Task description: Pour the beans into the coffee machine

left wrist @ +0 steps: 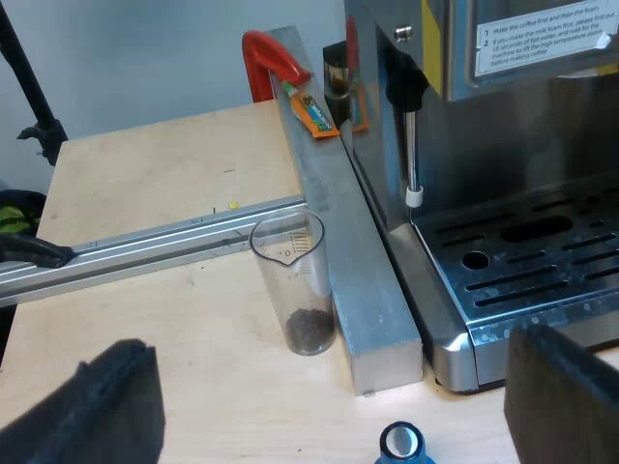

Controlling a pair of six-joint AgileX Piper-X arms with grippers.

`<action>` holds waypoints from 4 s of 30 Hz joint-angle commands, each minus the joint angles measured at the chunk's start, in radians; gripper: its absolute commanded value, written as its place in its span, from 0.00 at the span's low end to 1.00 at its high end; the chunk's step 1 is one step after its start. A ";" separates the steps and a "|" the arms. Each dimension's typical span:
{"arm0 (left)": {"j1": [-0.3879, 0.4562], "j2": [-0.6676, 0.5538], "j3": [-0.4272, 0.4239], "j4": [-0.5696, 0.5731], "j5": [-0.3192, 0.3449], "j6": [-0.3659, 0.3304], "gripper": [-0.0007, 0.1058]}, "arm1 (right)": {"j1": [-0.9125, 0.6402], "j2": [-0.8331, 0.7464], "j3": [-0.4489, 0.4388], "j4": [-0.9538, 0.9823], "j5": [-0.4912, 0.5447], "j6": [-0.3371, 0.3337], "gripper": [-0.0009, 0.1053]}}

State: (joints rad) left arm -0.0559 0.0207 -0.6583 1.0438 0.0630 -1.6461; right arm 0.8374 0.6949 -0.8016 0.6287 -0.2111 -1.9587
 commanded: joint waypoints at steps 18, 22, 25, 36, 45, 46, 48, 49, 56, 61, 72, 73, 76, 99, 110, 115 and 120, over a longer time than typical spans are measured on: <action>-0.002 0.003 -0.007 -0.009 0.001 -0.010 0.70 | 0.241 0.343 0.029 -0.509 0.260 0.084 0.77; -0.002 0.003 -0.007 -0.009 0.001 -0.010 0.70 | 0.244 0.412 0.029 -0.607 0.283 0.123 0.77; -0.002 0.003 -0.007 -0.009 -0.001 -0.010 0.70 | 0.244 0.452 0.029 -0.656 0.305 0.123 0.77; -0.002 0.003 0.058 -0.055 -0.006 -0.010 0.70 | 0.244 0.489 0.029 -0.704 0.305 0.123 0.77; -0.002 0.003 0.070 -0.130 -0.030 -0.010 0.70 | 0.244 0.489 0.029 -0.733 0.367 0.123 0.77; -0.002 0.003 0.080 -0.133 -0.030 -0.010 0.70 | 0.244 0.489 0.029 -0.747 0.371 0.123 0.77; -0.002 0.003 0.105 -0.138 -0.030 -0.010 0.70 | 0.244 0.489 0.029 -0.772 0.371 0.123 0.77; -0.002 0.003 0.126 -0.146 -0.030 -0.010 0.70 | 0.244 0.489 0.029 -0.784 0.371 0.123 0.77; -0.002 0.003 0.210 -0.244 -0.039 -0.010 0.70 | 0.244 0.489 0.029 -0.789 0.371 0.123 0.77; -0.002 0.072 0.283 -0.272 -0.081 -0.057 0.70 | 0.244 0.489 0.029 -0.789 0.371 0.123 0.77; -0.002 0.427 0.308 -0.475 -0.038 -0.055 0.70 | 0.244 0.489 0.029 -0.789 0.371 0.123 0.77; -0.002 0.446 0.309 -0.489 -0.020 -0.055 0.70 | 0.244 0.489 0.029 -0.789 0.371 0.123 0.77; 0.002 0.529 0.333 -0.604 -0.007 -0.055 0.70 | 0.244 0.489 0.029 -0.787 0.371 0.123 0.77; 0.175 0.817 0.496 -1.269 0.210 0.059 0.70 | 0.244 0.489 0.029 -0.782 0.371 0.123 0.77; 0.175 0.958 0.503 -1.449 0.246 0.054 0.70 | 0.244 0.489 0.029 -0.782 0.371 0.123 0.77; 0.175 1.022 0.503 -1.521 0.272 0.051 0.70 | 0.244 0.489 0.029 -0.782 0.371 0.123 0.77; 0.175 1.141 0.501 -1.640 0.272 0.051 0.70 | 0.244 0.489 0.029 -0.782 0.371 0.123 0.77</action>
State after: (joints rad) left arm 0.1220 1.1569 -0.1555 -0.5541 0.3255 -1.5879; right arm 1.0802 1.1861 -0.7725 -0.1463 0.1542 -1.8327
